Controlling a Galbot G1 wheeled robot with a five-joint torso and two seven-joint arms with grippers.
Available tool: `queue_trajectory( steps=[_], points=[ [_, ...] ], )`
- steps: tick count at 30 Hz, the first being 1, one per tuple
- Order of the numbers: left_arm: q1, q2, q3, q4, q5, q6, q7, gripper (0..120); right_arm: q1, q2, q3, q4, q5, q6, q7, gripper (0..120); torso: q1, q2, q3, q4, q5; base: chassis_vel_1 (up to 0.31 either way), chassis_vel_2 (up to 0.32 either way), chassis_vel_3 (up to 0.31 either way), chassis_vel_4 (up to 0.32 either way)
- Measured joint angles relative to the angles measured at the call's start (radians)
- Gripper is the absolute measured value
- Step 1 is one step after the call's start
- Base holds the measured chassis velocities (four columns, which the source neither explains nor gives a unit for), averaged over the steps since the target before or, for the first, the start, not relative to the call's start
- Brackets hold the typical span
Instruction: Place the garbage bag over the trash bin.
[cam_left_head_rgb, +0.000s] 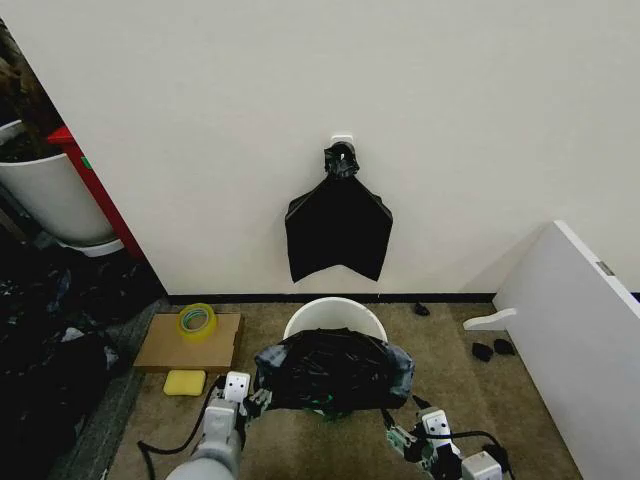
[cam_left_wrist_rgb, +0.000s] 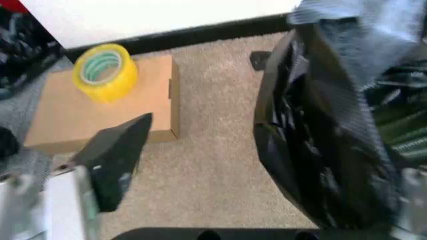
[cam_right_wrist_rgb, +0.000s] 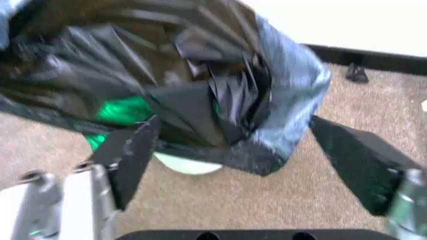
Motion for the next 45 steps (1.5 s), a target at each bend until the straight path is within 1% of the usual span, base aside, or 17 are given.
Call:
queue_trajectory(
  steps=[4,7,9,10,12,13,15,21,22,25,28,30,31,36,39,44,45],
  points=[
    [0.002,0.008,-0.002,0.014,0.036,-0.039,-0.002,100,0.005,0.012,0.011,0.04,-0.004,-0.001,0.008,98,0.0,0.0,0.0,0.0,0.0001,0.0,0.0,0.0,0.0],
    [-0.017,0.003,-0.003,0.064,0.04,-0.08,0.038,100,0.018,0.023,0.011,0.044,-0.007,0.0,0.008,100,0.0,0.0,0.0,0.0,0.0002,0.0,0.0,0.0,0.0],
    [-0.048,-0.013,-0.003,0.122,0.005,-0.128,0.117,100,0.028,0.034,0.003,0.037,-0.017,0.003,0.006,100,0.0,0.0,0.0,0.0,0.0,0.0,0.0,0.0,0.0],
    [-0.068,-0.026,-0.003,0.164,0.004,-0.162,0.203,100,0.035,0.04,-0.003,0.027,-0.021,0.004,0.002,100,0.0,0.0,0.0,-0.0001,0.0002,0.0,0.0,0.0,0.0],
    [-0.107,-0.043,-0.003,0.235,0.041,-0.221,0.354,100,0.046,0.047,-0.01,0.009,-0.027,0.008,-0.006,100,0.0,0.0,0.0,0.0002,0.0001,0.0,0.0,0.0,0.0],
    [-0.107,-0.043,-0.003,0.235,0.041,-0.221,0.354,100,0.046,0.047,-0.01,0.009,-0.027,0.008,-0.006,100,0.0,0.0,0.0,0.0002,0.0001,0.0,0.0,0.0,0.0],
    [-0.147,-0.045,-0.006,0.289,0.079,-0.27,0.482,100,0.053,0.049,-0.012,-0.005,-0.033,0.014,-0.015,100,0.0,0.0,0.0,-0.0001,0.0001,0.0,0.0,0.0,0.0],
    [-0.229,0.001,-0.032,0.418,0.192,-0.416,0.743,100,0.064,0.049,-0.015,-0.022,-0.035,0.021,-0.021,100,0.0,0.0,0.0,0.0,0.0002,0.0,0.0,0.0,0.0],
    [-0.229,0.001,-0.032,0.418,0.192,-0.416,0.743,100,0.064,0.049,-0.015,-0.022,-0.035,0.021,-0.021,100,0.0,0.0,0.0,0.0,0.0002,0.0,0.0,0.0,0.0],
    [-0.255,0.021,-0.079,0.477,0.265,-0.502,0.89,100,0.081,0.049,-0.024,-0.034,-0.035,0.023,-0.024,100,0.0,0.0,0.0,-0.0002,0.0,0.0,0.0,0.0,0.0],
    [-0.261,0.022,-0.111,0.49,0.281,-0.514,0.932,100,0.093,0.05,-0.029,-0.042,-0.034,0.023,-0.025,100,0.0,0.0,0.0,0.0,0.0001,0.0,0.0,0.0,0.0],
    [-0.277,0.015,-0.17,0.509,0.294,-0.538,1.059,100,0.108,0.052,-0.035,-0.052,-0.033,0.024,-0.028,100,0.0,0.0,0.0,0.0002,0.0001,0.0,0.0,0.0,0.0],
    [-0.277,0.015,-0.17,0.509,0.294,-0.538,1.059,100,0.108,0.052,-0.035,-0.052,-0.033,0.024,-0.028,100,0.0,0.0,0.0,0.0002,0.0001,0.0,0.0,0.0,0.0],
    [-0.322,0.015,-0.239,0.544,0.299,-0.58,1.213,100,0.115,0.051,-0.038,-0.062,-0.034,0.026,-0.035,100,0.0,0.0,0.0,-0.0001,0.0,0.0,0.0,0.0,0.0],
    [-0.358,0.022,-0.277,0.587,0.293,-0.64,1.319,100,0.115,0.047,-0.039,-0.065,-0.036,0.026,-0.038,100,0.0,0.0,0.0,-0.0002,0.0003,0.0,0.0,0.0,0.0],
    [-0.38,0.023,-0.302,0.633,0.287,-0.707,1.362,100,0.124,0.044,-0.044,-0.066,-0.041,0.026,-0.043,100,0.0,0.0,0.0,-0.0002,-0.0001,0.0,0.0,0.0,0.0],
    [-0.383,0.022,-0.315,0.649,0.282,-0.746,1.403,100,0.13,0.043,-0.047,-0.069,-0.045,0.027,-0.047,100,0.0,0.0,0.0,-0.0001,0.0002,0.0,0.0,0.0,0.0]
  ],
)
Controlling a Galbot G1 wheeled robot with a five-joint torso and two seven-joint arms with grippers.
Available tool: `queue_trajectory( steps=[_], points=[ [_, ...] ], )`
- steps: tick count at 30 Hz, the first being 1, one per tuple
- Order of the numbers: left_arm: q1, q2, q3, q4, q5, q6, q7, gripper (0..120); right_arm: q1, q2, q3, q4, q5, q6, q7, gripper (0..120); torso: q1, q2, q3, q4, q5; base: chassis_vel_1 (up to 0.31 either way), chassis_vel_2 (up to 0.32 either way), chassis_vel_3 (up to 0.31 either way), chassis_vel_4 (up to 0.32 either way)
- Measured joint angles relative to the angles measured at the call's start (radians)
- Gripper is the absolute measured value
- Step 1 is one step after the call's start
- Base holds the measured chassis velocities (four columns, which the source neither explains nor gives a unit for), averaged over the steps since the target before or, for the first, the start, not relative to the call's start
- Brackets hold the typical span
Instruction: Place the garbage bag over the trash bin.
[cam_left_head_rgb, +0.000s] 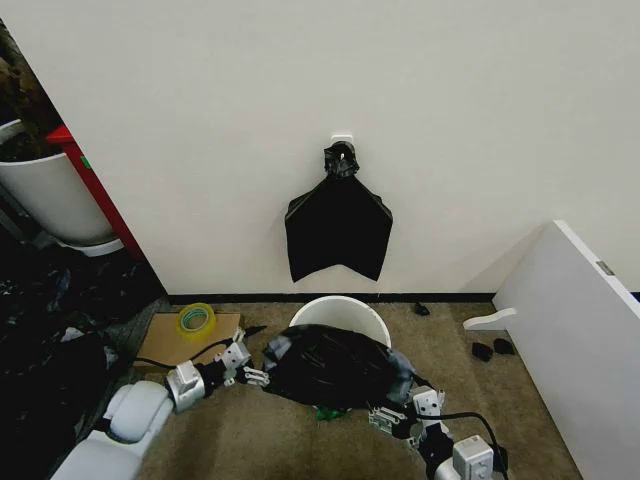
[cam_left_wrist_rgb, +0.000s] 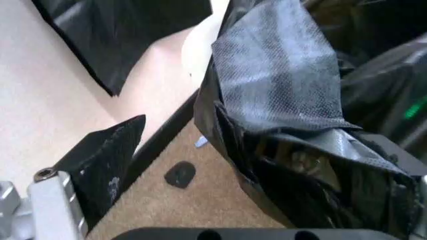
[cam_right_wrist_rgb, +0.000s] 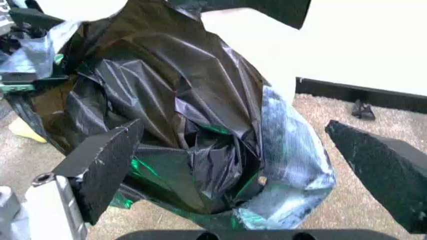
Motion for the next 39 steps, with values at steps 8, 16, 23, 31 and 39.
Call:
queue_trajectory(
  steps=[8,16,23,31,39],
  points=[
    [-0.018,-0.011,-0.033,0.071,-0.08,-0.119,0.184,100,0.009,0.0,-0.007,-0.031,-0.02,0.01,-0.013,100,0.0,0.0,0.0,0.0,-0.0001,0.0,0.0,0.0,0.0],
    [-0.067,-0.013,-0.1,0.13,-0.225,-0.125,0.44,100,0.009,-0.006,-0.005,-0.031,-0.028,0.013,-0.014,100,0.0,0.0,0.0,-0.0001,-0.0002,0.0,0.0,0.0,0.0],
    [-0.068,-0.005,-0.139,0.149,-0.316,-0.109,0.534,100,0.031,-0.007,-0.008,-0.038,-0.03,0.017,-0.017,100,0.0,0.0,0.0,0.0001,0.0001,0.0,0.0,0.0,0.0],
    [-0.053,-0.059,-0.085,0.176,-0.328,-0.123,0.507,100,0.084,0.046,-0.049,-0.136,-0.056,0.201,-0.191,100,0.0,0.0,0.0,-0.0001,-0.0001,0.0,0.0,0.0,0.0],
    [-0.06,-0.085,-0.012,0.178,-0.316,-0.173,0.368,100,0.207,0.094,-0.149,-0.179,0.201,0.326,-0.451,100,0.0,0.0,0.0,0.0,0.0,0.0,0.0,0.0,0.0]
  ],
)
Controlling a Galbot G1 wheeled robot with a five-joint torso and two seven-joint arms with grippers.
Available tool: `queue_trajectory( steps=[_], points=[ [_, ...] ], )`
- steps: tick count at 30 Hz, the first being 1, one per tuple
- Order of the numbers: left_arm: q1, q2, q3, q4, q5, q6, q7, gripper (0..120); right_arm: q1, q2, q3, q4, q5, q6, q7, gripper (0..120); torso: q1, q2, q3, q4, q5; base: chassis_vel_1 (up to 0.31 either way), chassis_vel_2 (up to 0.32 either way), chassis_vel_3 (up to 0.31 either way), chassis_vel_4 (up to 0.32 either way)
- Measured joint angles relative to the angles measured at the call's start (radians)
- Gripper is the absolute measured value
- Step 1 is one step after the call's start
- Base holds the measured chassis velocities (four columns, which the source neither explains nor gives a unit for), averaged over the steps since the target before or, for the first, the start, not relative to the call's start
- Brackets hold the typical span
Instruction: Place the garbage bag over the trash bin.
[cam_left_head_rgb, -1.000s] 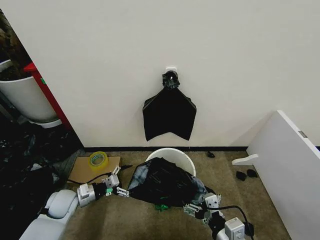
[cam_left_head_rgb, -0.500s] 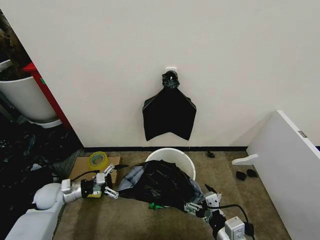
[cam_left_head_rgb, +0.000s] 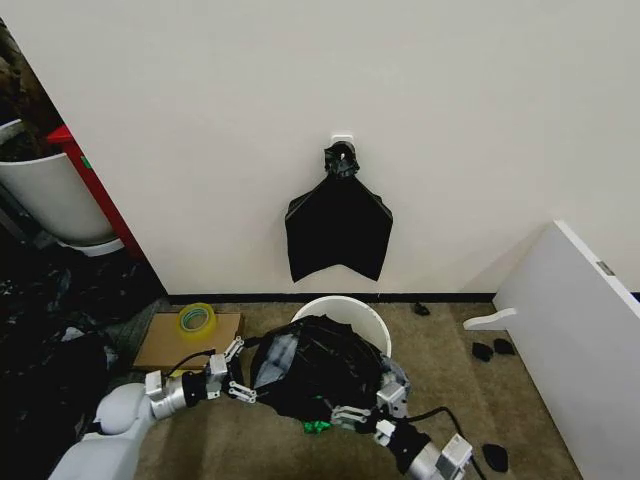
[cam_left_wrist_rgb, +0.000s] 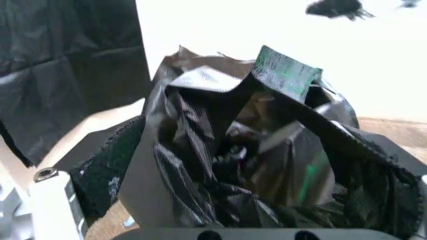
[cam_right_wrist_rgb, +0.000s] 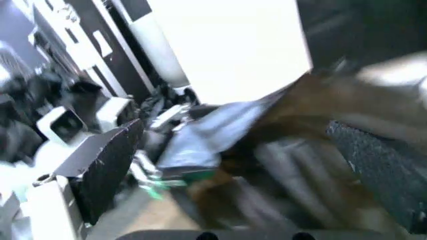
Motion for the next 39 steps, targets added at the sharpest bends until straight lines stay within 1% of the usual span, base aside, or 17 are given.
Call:
queue_trajectory(
  steps=[1,4,7,8,12,15,19,21,23,24,28,30,31,33,36,38,39],
  points=[
    [0.0,0.0,0.0,0.0,0.0,0.0,0.0,100,0.0,0.0,0.0,0.0,0.0,0.0,0.0,100,0.0,0.0,0.0,0.0,0.0,0.0,0.0,0.0,0.0],
    [-0.002,-0.009,0.014,-0.022,0.017,-0.004,-0.003,100,0.08,0.025,-0.067,0.015,0.151,-0.1,0.084,100,0.0,0.0,0.0,0.0002,0.0002,0.0,0.0,0.0,0.0],
    [-0.016,-0.008,0.031,-0.025,0.026,-0.006,0.003,100,0.109,0.048,-0.071,0.012,0.23,-0.151,0.12,100,0.0,0.0,0.0,0.0007,0.0,0.0,0.0,0.0,0.0],
    [-0.037,-0.006,0.049,-0.016,0.03,-0.009,0.003,100,0.119,0.066,-0.061,0.005,0.271,-0.181,0.137,100,0.0,0.0,0.0,0.0,-0.0002,0.0,0.0,0.0,0.0],
    [-0.072,-0.003,0.077,0.002,0.041,-0.019,0.003,100,0.135,0.097,-0.043,-0.023,0.319,-0.221,0.15,100,0.0,0.0,0.0,-0.0004,0.0,0.0,0.0,0.0,0.0],
    [-0.076,-0.006,0.084,0.004,0.045,-0.024,0.003,100,0.144,0.108,-0.046,-0.042,0.32,-0.229,0.139,100,0.0,0.0,0.0,0.0001,0.0,0.0,0.0,0.0,0.0],
    [-0.076,-0.014,0.084,0.004,0.051,-0.033,0.008,100,0.152,0.125,-0.056,-0.098,0.252,-0.2,0.06,86,0.0,0.0,0.0,0.0001,0.0,0.0,0.0,0.0,0.0],
    [-0.076,-0.014,0.084,0.004,0.051,-0.034,0.009,100,0.153,0.127,-0.056,-0.106,0.245,-0.194,0.052,84,0.0,0.0,0.0,0.0001,0.0,0.0,0.0,0.0,0.0],
    [-0.077,-0.015,0.083,0.005,0.052,-0.036,0.012,100,0.155,0.135,-0.057,-0.13,0.227,-0.178,0.029,70,0.0,0.0,0.0,0.0001,0.0,0.0,0.0,0.0,0.0],
    [-0.077,-0.015,0.083,0.005,0.052,-0.036,0.012,100,0.155,0.135,-0.057,-0.13,0.227,-0.178,0.029,70,0.0,0.0,0.0,0.0001,0.0,0.0,0.0,0.0,0.0],
    [-0.079,-0.015,0.082,0.005,0.052,-0.038,0.013,100,0.153,0.135,-0.055,-0.14,0.214,-0.162,0.009,57,0.0,0.0,0.0,0.0001,0.0,0.0,0.0,0.0,0.0],
    [-0.08,-0.015,0.08,0.008,0.052,-0.039,0.013,100,0.153,0.135,-0.055,-0.151,0.189,-0.139,-0.011,46,0.0,0.0,0.0,0.0,-0.0001,0.0,0.0,0.0,0.0],
    [-0.08,-0.015,0.08,0.008,0.052,-0.039,0.013,100,0.153,0.135,-0.055,-0.151,0.189,-0.139,-0.011,46,0.0,0.0,0.0,0.0,-0.0001,0.0,0.0,0.0,0.0],
    [-0.081,-0.012,0.078,0.011,0.051,-0.041,0.013,100,0.153,0.138,-0.057,-0.161,0.158,-0.119,-0.015,35,0.0,0.0,0.0,0.0001,0.0,0.0,0.0,0.0,0.0],
    [-0.081,-0.01,0.077,0.012,0.051,-0.043,0.013,100,0.151,0.14,-0.06,-0.163,0.151,-0.116,-0.015,29,0.0,0.0,0.0,0.0001,0.0,0.0,0.0,0.0,0.0],
    [-0.084,-0.006,0.076,0.012,0.05,-0.045,0.012,100,0.148,0.142,-0.063,-0.17,0.147,-0.097,-0.023,16,0.0,0.0,0.0,0.0001,0.0,0.0,0.0,0.0,0.0],
    [-0.084,-0.006,0.076,0.012,0.05,-0.045,0.012,100,0.148,0.142,-0.063,-0.17,0.147,-0.097,-0.023,16,0.0,0.0,0.0,0.0001,0.0,0.0,0.0,0.0,0.0]
  ],
)
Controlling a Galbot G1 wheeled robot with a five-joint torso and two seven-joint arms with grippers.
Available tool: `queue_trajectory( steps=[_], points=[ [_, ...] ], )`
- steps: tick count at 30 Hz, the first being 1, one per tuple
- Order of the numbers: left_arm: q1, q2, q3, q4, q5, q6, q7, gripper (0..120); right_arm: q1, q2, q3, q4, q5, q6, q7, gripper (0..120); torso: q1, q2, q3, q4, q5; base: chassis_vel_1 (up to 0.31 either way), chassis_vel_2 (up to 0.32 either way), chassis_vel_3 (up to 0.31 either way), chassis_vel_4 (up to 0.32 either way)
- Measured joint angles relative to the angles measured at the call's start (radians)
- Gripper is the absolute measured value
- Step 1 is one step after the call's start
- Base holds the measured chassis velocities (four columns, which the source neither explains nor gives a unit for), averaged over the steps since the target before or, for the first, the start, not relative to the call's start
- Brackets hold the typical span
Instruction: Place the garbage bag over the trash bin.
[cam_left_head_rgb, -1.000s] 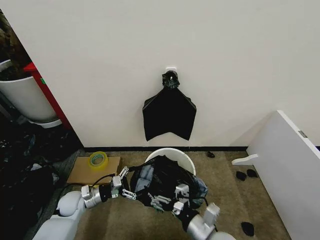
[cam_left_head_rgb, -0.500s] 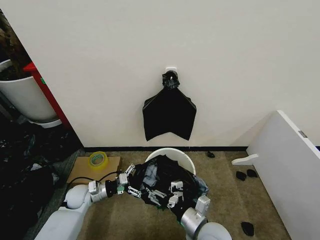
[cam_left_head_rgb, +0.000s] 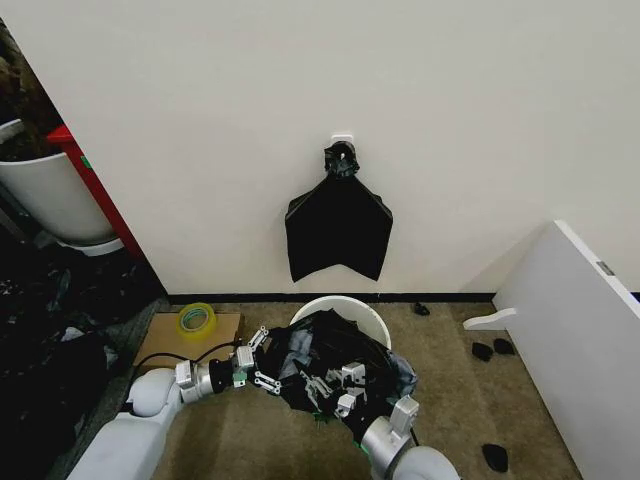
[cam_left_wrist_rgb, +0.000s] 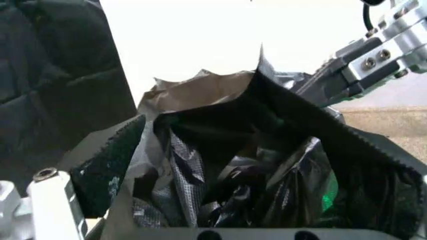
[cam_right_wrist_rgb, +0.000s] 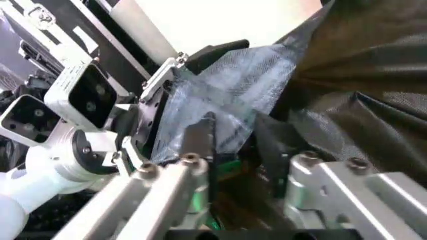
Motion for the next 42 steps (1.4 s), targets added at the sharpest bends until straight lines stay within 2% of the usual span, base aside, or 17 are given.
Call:
queue_trajectory(
  steps=[4,16,21,24,26,27,30,32,33,36,37,38,39,40,41,42],
  points=[
    [-0.001,0.002,0.0,-0.001,-0.001,-0.006,-0.005,100,-0.001,0.003,0.001,-0.01,-0.015,0.021,-0.022,0,0.0,0.0,0.0,0.0,0.0,0.0,0.0,0.0,0.0],
    [0.001,0.015,-0.006,0.006,-0.016,-0.022,0.012,100,0.003,0.031,0.001,-0.039,-0.044,0.054,0.022,0,0.0,0.0,0.0,0.0,0.0,0.0,0.0,0.0,0.0],
    [-0.009,0.019,-0.031,0.02,-0.054,-0.001,0.093,100,0.011,0.048,-0.012,-0.023,-0.022,0.003,0.154,0,0.0,0.0,0.0,0.0,-0.0001,0.0,0.0,0.0,0.0],
    [-0.024,0.024,-0.061,0.044,-0.088,0.031,0.183,100,0.019,0.056,-0.015,-0.038,-0.031,0.005,0.167,0,0.0,0.0,0.0,0.0,-0.0001,0.0,0.0,0.0,0.0],
    [-0.026,0.024,-0.068,0.048,-0.092,0.037,0.205,100,0.02,0.057,-0.016,-0.041,-0.032,0.006,0.167,0,0.0,0.0,0.0,0.0,0.0,0.0,0.0,0.0,0.0],
    [-0.031,0.025,-0.085,0.056,-0.098,0.045,0.235,100,0.02,0.057,-0.016,-0.043,-0.036,0.017,0.153,0,0.0,0.0,0.0,0.0,-0.0001,0.0,0.0,0.0,0.0],
    [-0.031,0.026,-0.098,0.063,-0.11,0.046,0.239,100,0.013,0.051,-0.016,-0.042,-0.053,0.05,0.091,0,0.0,0.0,0.0,0.0001,0.0001,0.0,0.0,0.0,0.0],
    [-0.026,0.025,-0.115,0.068,-0.126,0.045,0.237,100,-0.011,0.029,-0.008,-0.026,-0.116,0.133,-0.053,0,0.0,0.0,0.0,0.0,0.0001,0.0,0.0,0.0,0.0],
    [-0.026,0.025,-0.115,0.068,-0.126,0.045,0.237,100,-0.011,0.029,-0.008,-0.026,-0.116,0.133,-0.053,0,0.0,0.0,0.0,0.0,0.0001,0.0,0.0,0.0,0.0],
    [-0.01,0.018,-0.126,0.069,-0.13,0.036,0.235,100,-0.05,-0.008,0.032,-0.014,-0.248,0.203,-0.217,11,0.0,0.0,0.0,0.0,0.0,0.0,0.0,0.0,0.0],
    [-0.01,0.018,-0.126,0.069,-0.13,0.036,0.235,100,-0.05,-0.008,0.032,-0.014,-0.248,0.203,-0.217,11,0.0,0.0,0.0,0.0,0.0,0.0,0.0,0.0,0.0],
    [-0.006,0.016,-0.128,0.068,-0.129,0.033,0.235,100,-0.063,-0.023,0.041,-0.007,-0.267,0.198,-0.219,16,0.0,0.0,0.0,0.0,0.0001,0.0,0.0,0.0,0.0],
    [-0.003,0.014,-0.129,0.068,-0.128,0.032,0.234,100,-0.069,-0.031,0.044,0.0,-0.268,0.184,-0.206,20,0.0,0.0,0.0,-0.0001,0.0001,0.0,0.0,0.0,0.0],
    [0.004,0.011,-0.13,0.064,-0.127,0.029,0.233,100,-0.08,-0.044,0.047,0.019,-0.271,0.136,-0.125,25,0.0,0.0,0.0,0.0,-0.0001,0.0,0.0,0.0,0.0],
    [0.004,0.011,-0.13,0.064,-0.127,0.029,0.233,100,-0.08,-0.044,0.047,0.019,-0.271,0.136,-0.125,25,0.0,0.0,0.0,0.0,-0.0001,0.0,0.0,0.0,0.0],
    [0.009,0.007,-0.132,0.059,-0.126,0.027,0.229,100,-0.085,-0.049,0.048,0.033,-0.273,0.094,-0.043,32,0.0,0.0,0.0,0.0,0.0,0.0,0.0,0.0,0.0]
  ],
)
